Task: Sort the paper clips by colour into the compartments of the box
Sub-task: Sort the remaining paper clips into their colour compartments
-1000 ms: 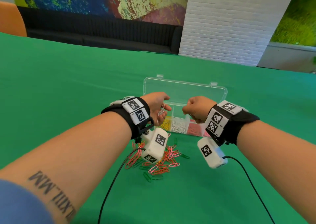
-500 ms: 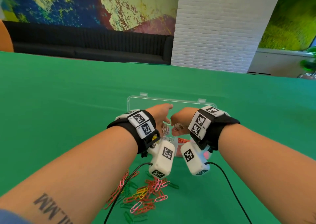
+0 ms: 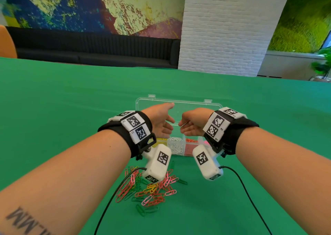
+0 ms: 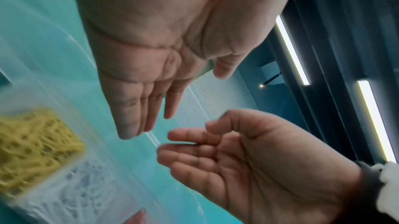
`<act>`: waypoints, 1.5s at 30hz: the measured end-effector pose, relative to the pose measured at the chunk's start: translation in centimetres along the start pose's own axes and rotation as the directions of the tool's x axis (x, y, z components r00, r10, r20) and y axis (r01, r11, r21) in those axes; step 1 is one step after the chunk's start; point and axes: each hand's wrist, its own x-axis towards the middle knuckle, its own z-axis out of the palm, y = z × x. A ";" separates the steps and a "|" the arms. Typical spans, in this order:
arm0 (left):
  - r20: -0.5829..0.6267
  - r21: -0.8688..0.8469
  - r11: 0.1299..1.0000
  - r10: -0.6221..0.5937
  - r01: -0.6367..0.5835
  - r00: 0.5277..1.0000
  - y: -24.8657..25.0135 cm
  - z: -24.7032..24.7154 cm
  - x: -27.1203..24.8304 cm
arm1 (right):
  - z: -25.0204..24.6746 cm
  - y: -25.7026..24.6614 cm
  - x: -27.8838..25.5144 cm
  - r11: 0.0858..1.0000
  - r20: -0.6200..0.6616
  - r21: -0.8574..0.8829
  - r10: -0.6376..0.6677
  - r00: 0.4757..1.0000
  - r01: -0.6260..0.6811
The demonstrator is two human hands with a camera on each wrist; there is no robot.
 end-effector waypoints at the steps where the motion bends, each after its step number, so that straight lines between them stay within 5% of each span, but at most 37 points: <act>1: -0.003 0.043 0.999 0.012 -0.012 1.000 -0.3 -0.3 -0.4 | 0.0 0.3 -0.4 1.000 -0.006 -0.005 -0.019 1.000 0.019; 8: -0.052 0.460 0.884 0.122 -0.085 0.991 -3.9 -1.9 -4.1 | 1.1 2.9 -4.3 0.955 0.101 -0.248 -0.144 0.984 0.165; 13: 0.008 0.829 0.555 0.117 -0.072 0.993 -7.6 -3.2 -6.3 | 2.2 6.7 -6.4 0.796 0.145 -0.560 -0.181 0.973 0.232; 17: -0.053 0.943 0.333 0.110 0.014 0.992 -9.7 -4.1 -7.4 | 3.1 8.3 -7.2 0.693 0.122 -0.691 -0.168 0.978 0.205; 26: -0.096 0.974 0.216 0.114 0.070 0.989 -11.0 -5.6 -6.9 | 4.8 8.9 -5.9 0.500 0.113 -0.844 -0.188 0.976 0.194; 30: -0.035 0.959 0.284 0.153 -0.010 0.988 -11.7 -5.2 -5.7 | 5.2 9.1 -5.2 0.463 0.124 -0.863 -0.193 0.973 0.202; 37: 0.155 0.959 0.211 0.163 -0.188 0.974 -11.5 -5.0 -5.0 | 5.1 9.3 -4.8 0.457 0.108 -0.871 -0.176 0.978 0.179; 45: 0.203 0.945 0.213 0.213 -0.248 0.956 -11.8 -5.1 -4.4 | 5.3 9.3 -4.9 0.469 0.106 -0.864 -0.185 0.977 0.183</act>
